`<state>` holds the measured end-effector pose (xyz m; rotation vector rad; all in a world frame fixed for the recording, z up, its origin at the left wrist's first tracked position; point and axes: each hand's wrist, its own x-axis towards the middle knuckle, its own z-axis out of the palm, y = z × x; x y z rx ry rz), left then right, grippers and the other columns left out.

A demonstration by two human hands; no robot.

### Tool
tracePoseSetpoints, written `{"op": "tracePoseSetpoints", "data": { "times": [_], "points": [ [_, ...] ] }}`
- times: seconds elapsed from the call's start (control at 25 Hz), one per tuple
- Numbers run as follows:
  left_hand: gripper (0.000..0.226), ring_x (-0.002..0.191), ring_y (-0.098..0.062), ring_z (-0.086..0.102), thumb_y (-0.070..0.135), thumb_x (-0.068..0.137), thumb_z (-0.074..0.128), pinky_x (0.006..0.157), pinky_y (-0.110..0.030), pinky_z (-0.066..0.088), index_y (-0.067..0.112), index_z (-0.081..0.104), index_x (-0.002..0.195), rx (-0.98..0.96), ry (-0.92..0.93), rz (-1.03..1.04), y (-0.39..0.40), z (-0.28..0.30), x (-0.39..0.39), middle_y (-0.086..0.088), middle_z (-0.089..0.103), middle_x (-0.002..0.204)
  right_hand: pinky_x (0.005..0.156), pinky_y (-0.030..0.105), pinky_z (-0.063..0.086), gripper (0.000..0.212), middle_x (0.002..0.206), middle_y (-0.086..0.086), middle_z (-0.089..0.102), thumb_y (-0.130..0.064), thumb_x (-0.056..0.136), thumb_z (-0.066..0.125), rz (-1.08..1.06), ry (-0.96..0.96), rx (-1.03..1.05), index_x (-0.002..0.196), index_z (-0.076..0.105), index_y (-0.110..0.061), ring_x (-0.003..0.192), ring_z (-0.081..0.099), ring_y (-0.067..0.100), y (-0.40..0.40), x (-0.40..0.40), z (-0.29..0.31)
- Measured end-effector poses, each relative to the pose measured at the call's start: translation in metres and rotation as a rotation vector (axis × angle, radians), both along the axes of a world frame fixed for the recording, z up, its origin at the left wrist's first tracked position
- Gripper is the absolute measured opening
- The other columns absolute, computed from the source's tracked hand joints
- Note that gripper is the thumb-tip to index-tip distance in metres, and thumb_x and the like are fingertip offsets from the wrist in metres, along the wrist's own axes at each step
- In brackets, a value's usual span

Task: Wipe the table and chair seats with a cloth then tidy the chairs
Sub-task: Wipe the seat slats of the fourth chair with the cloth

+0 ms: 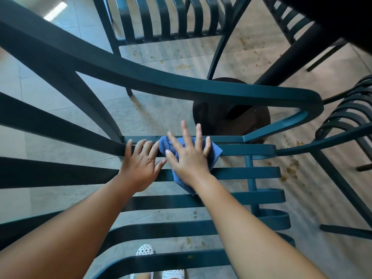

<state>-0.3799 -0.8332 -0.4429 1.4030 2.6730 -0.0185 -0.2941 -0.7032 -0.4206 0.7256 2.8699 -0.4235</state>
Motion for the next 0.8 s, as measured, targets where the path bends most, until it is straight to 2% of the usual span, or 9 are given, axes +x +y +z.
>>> {"op": "tracePoseSetpoints", "data": {
  "times": [0.04, 0.08, 0.16, 0.24, 0.48, 0.6, 0.64, 0.76, 0.8],
  "points": [
    [0.053, 0.095, -0.031, 0.055, 0.044, 0.090, 0.028, 0.094, -0.047, 0.025, 0.009, 0.051, 0.121, 0.033, 0.006, -0.001, 0.003, -0.002, 0.000, -0.009, 0.061, 0.096, 0.107, 0.058, -0.014, 0.055, 0.159, -0.003, 0.004, -0.057, 0.090, 0.016, 0.016, 0.010, 0.020, 0.144, 0.017, -0.048, 0.142, -0.006, 0.036, -0.006, -0.003, -0.002],
    [0.049, 0.091, -0.031, 0.055, 0.041, 0.087, 0.030, 0.091, -0.045, 0.026, 0.008, 0.052, 0.118, 0.055, 0.007, 0.008, 0.005, -0.003, 0.000, -0.009, 0.060, 0.092, 0.106, 0.058, -0.011, 0.054, 0.154, -0.001, 0.022, -0.057, 0.089, 0.015, 0.028, 0.018, 0.045, 0.142, 0.021, -0.050, 0.139, 0.012, 0.039, -0.010, -0.003, -0.005],
    [0.048, 0.078, -0.031, 0.055, 0.042, 0.086, 0.031, 0.082, -0.041, 0.028, 0.010, 0.055, 0.113, 0.078, 0.009, 0.027, 0.008, -0.005, 0.000, -0.009, 0.056, 0.082, 0.105, 0.055, 0.004, 0.052, 0.122, -0.001, 0.057, -0.055, 0.087, 0.025, 0.027, 0.094, 0.111, 0.133, 0.047, -0.045, 0.113, 0.049, 0.036, -0.008, 0.000, -0.013],
    [0.051, 0.071, -0.030, 0.054, 0.049, 0.088, 0.030, 0.076, -0.039, 0.027, 0.014, 0.056, 0.112, 0.095, 0.027, 0.026, 0.008, -0.006, -0.001, -0.008, 0.055, 0.079, 0.102, 0.050, 0.013, 0.050, 0.103, -0.003, 0.062, -0.053, 0.084, 0.032, 0.035, 0.147, 0.134, 0.124, 0.058, -0.038, 0.096, 0.058, 0.029, 0.002, 0.005, -0.017],
    [0.064, 0.074, -0.028, 0.054, 0.060, 0.093, 0.009, 0.077, -0.037, 0.025, 0.020, 0.057, 0.104, 0.076, 0.013, 0.044, 0.010, -0.003, -0.002, -0.004, 0.055, 0.081, 0.108, 0.047, 0.004, 0.053, 0.116, -0.003, 0.059, -0.053, 0.086, 0.032, 0.006, 0.169, 0.079, 0.132, 0.051, -0.035, 0.118, 0.050, 0.025, 0.038, 0.036, -0.009],
    [0.060, 0.079, -0.028, 0.053, 0.059, 0.091, 0.017, 0.080, -0.039, 0.025, 0.018, 0.058, 0.106, 0.066, 0.005, 0.052, 0.010, -0.005, -0.002, -0.004, 0.055, 0.084, 0.113, 0.042, -0.007, 0.073, 0.146, -0.001, 0.040, -0.062, 0.085, 0.029, -0.079, 0.146, 0.129, 0.148, 0.025, -0.024, 0.142, 0.024, 0.021, 0.064, 0.059, -0.005],
    [0.059, 0.080, -0.029, 0.053, 0.058, 0.090, 0.019, 0.081, -0.039, 0.025, 0.017, 0.059, 0.107, 0.069, 0.002, 0.052, 0.010, -0.005, -0.002, -0.005, 0.055, 0.085, 0.114, 0.041, -0.009, 0.079, 0.153, 0.001, 0.030, -0.066, 0.084, 0.027, -0.134, 0.129, 0.145, 0.148, 0.024, -0.020, 0.145, 0.015, 0.019, 0.069, 0.064, -0.004],
    [0.065, 0.083, -0.032, 0.053, 0.061, 0.089, 0.018, 0.083, -0.041, 0.025, 0.015, 0.059, 0.110, 0.111, -0.010, 0.053, 0.012, -0.009, -0.001, -0.008, 0.055, 0.087, 0.111, 0.050, -0.011, 0.062, 0.156, 0.003, 0.021, -0.065, 0.086, 0.030, -0.260, 0.075, 0.162, 0.126, 0.053, -0.024, 0.146, -0.003, 0.027, 0.057, 0.057, 0.000],
    [0.069, 0.083, -0.033, 0.053, 0.065, 0.089, 0.016, 0.083, -0.042, 0.026, 0.015, 0.059, 0.110, 0.124, -0.016, 0.042, 0.016, -0.010, 0.000, -0.008, 0.056, 0.088, 0.109, 0.053, -0.014, 0.054, 0.157, 0.002, 0.018, -0.063, 0.089, 0.032, -0.266, 0.047, 0.132, 0.121, 0.055, -0.026, 0.145, -0.009, 0.029, 0.048, 0.047, 0.001]
  ]
}}
